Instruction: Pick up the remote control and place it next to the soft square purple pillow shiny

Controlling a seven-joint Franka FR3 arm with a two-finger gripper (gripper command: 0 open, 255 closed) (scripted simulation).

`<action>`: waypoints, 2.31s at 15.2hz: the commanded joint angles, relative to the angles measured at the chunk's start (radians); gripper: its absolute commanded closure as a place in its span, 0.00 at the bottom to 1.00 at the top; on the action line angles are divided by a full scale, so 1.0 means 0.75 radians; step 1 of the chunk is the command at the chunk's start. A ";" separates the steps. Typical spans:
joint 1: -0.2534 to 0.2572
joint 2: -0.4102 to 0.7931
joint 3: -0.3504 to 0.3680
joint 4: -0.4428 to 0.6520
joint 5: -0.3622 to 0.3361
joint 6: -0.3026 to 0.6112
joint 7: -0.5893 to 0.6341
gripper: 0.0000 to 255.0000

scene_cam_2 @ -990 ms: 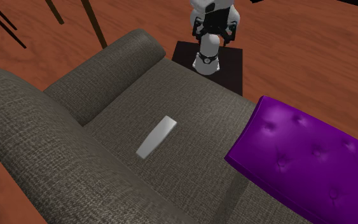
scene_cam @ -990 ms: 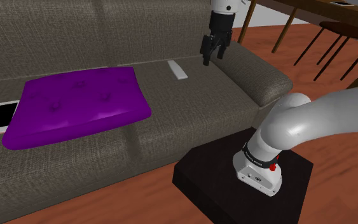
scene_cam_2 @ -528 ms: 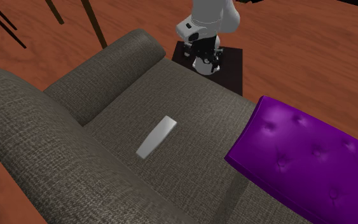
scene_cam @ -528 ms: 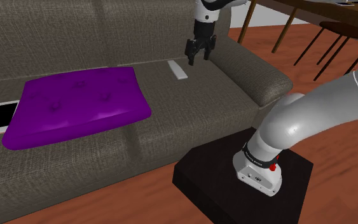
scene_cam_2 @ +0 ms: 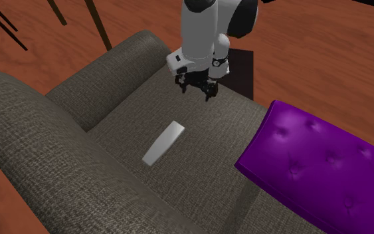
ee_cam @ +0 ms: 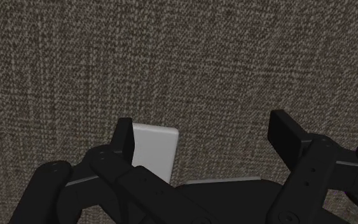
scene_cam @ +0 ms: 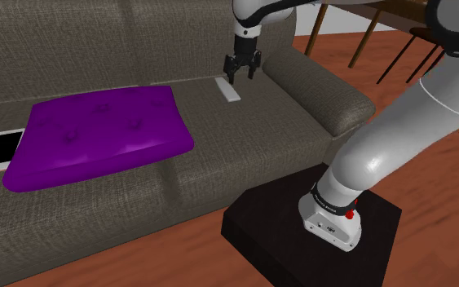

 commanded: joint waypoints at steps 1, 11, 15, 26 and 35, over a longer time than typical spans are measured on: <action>-0.010 0.098 -0.009 0.057 -0.001 0.047 0.015 0.00; -0.065 0.577 -0.060 0.433 0.020 0.176 0.069 0.00; -0.093 0.774 -0.078 0.630 0.039 0.185 0.087 0.00; -0.096 0.834 -0.075 0.578 0.046 0.297 0.082 0.00; -0.096 0.834 -0.075 0.578 0.046 0.296 0.082 1.00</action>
